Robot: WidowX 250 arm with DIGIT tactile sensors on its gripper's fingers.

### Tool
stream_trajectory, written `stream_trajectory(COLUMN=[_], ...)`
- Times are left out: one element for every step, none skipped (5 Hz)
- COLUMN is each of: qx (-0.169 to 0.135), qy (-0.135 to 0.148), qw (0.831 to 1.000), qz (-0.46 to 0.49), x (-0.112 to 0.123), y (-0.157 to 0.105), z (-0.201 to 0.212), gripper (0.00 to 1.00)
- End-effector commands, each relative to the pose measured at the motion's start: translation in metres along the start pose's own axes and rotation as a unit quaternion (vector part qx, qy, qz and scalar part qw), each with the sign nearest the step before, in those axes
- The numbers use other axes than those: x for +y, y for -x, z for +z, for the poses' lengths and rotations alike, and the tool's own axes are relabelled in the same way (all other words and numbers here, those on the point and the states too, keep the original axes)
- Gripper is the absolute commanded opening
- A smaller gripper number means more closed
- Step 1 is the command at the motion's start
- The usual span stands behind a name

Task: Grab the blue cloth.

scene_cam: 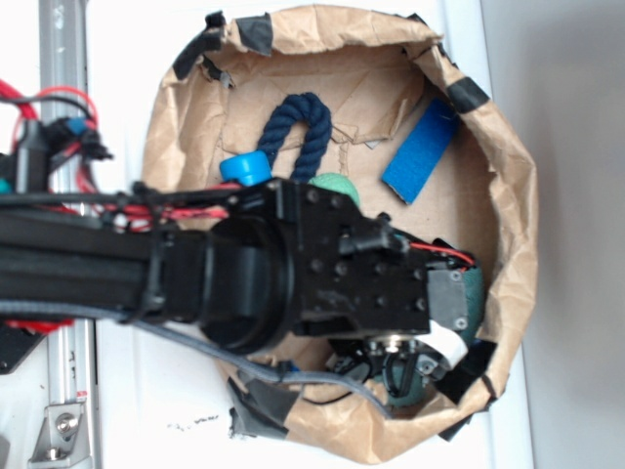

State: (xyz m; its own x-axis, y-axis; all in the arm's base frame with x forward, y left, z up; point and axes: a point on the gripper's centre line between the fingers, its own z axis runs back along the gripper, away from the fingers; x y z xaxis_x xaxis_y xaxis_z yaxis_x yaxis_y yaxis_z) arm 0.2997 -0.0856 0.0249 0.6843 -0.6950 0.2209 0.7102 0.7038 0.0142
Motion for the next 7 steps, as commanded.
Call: stream_trajectory(qx=[-0.030, -0.044, -0.049, -0.067, -0.098, -0.006, 0.069], qy=[-0.025, -0.035, -0.043, -0.051, -0.039, -0.007, -0.013], qw=[0.999, 0.996, 0.993, 0.984, 0.978, 0.967, 0.949], qz=[0.036, 0.076, 0.099, 0.157, 0.180, 0.254, 0.308], x=[0.019, 0.034, 0.039, 0.041, 0.031, 0.020, 0.017], y=[-0.005, 0.004, 0.011, 0.030, 0.048, 0.060, 0.050], z=[0.021, 0.031, 0.039, 0.061, 0.094, 0.136, 0.161], gripper=[0.00, 0.00, 0.00, 0.00, 0.00, 0.00, 0.00])
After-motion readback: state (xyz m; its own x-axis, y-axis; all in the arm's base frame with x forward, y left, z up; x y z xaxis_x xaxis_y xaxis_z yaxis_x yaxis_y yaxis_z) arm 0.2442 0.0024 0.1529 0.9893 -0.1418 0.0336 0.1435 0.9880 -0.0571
